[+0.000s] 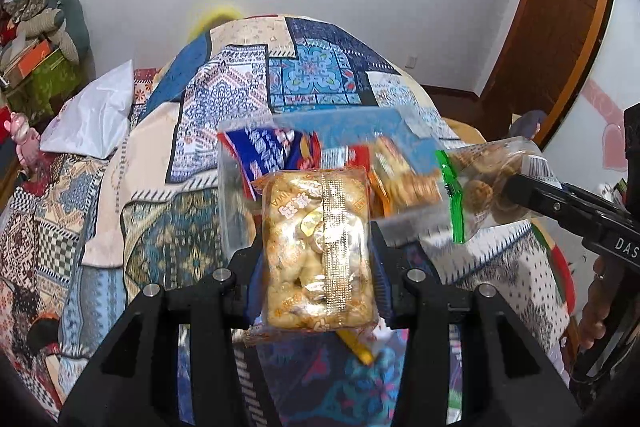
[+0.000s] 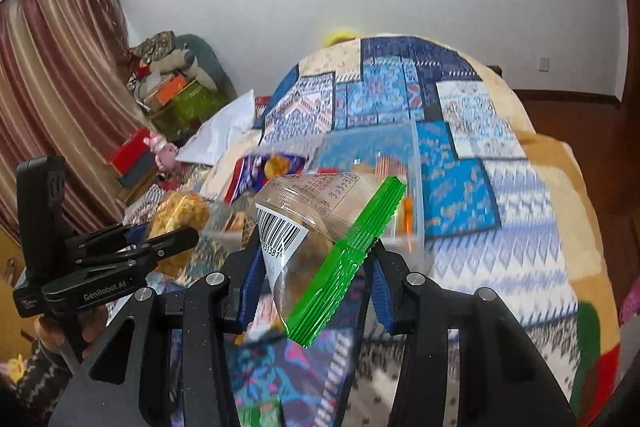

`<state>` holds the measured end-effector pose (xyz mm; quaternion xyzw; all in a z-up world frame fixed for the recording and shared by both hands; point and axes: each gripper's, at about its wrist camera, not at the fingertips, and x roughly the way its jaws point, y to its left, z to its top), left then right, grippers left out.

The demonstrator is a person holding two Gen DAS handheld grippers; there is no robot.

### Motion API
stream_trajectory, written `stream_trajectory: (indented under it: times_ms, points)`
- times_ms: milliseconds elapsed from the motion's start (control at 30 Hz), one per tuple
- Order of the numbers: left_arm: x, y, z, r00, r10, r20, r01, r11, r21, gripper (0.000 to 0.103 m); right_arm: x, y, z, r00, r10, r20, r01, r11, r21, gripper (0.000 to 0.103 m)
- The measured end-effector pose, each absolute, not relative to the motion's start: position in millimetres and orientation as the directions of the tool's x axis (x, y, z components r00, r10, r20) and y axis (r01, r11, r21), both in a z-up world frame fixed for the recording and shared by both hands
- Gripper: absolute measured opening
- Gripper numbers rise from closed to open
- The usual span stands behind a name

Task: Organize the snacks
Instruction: 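Carry the green-striped bag and peanut bag into the clear box and release both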

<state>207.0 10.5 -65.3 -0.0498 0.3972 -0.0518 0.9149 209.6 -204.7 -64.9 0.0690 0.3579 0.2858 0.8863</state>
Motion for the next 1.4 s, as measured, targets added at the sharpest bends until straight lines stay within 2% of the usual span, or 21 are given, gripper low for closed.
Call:
stream_trajectory:
  times_ms: [567,833,933,1000,1100,1200,1267,1400]
  points:
    - [285,19,-105,0.658,-0.131,-0.742,0.018,0.987,-0.159,0.044,296,-175,-82,0.594,0.518,-0.615,-0.422,0.852,0.310,0.042]
    - [294,22,-116,0.649,-0.125,-0.751,0.027,0.990,-0.141,0.045,308,-166,-106,0.585,0.465,-0.665,-0.406,0.877,0.256,0.042]
    - [293,21,-120,0.638,-0.096,-0.764,0.014,0.993,-0.113,0.046,305,-168,-111,0.583,0.446,-0.679,-0.401,0.885,0.237,0.044]
    - [290,22,-121,0.631,-0.101,-0.769,0.014,0.993,-0.119,0.052,305,-170,-112,0.575,0.440,-0.690,-0.401,0.887,0.232,0.044]
    - [282,22,-117,0.632,-0.109,-0.768,0.014,0.992,-0.129,0.054,299,-172,-111,0.572,0.422,-0.704,-0.402,0.892,0.208,0.045]
    - [275,21,-112,0.636,-0.100,-0.765,0.015,0.993,-0.117,0.060,293,-174,-109,0.567,0.413,-0.713,-0.402,0.894,0.198,0.051]
    - [268,21,-106,0.640,-0.097,-0.762,0.017,0.994,-0.112,0.061,289,-177,-107,0.567,0.411,-0.714,-0.398,0.896,0.199,0.056]
    - [250,23,-93,0.649,-0.088,-0.756,0.015,0.995,-0.103,0.061,274,-184,-99,0.573,0.415,-0.707,-0.397,0.895,0.205,0.057]
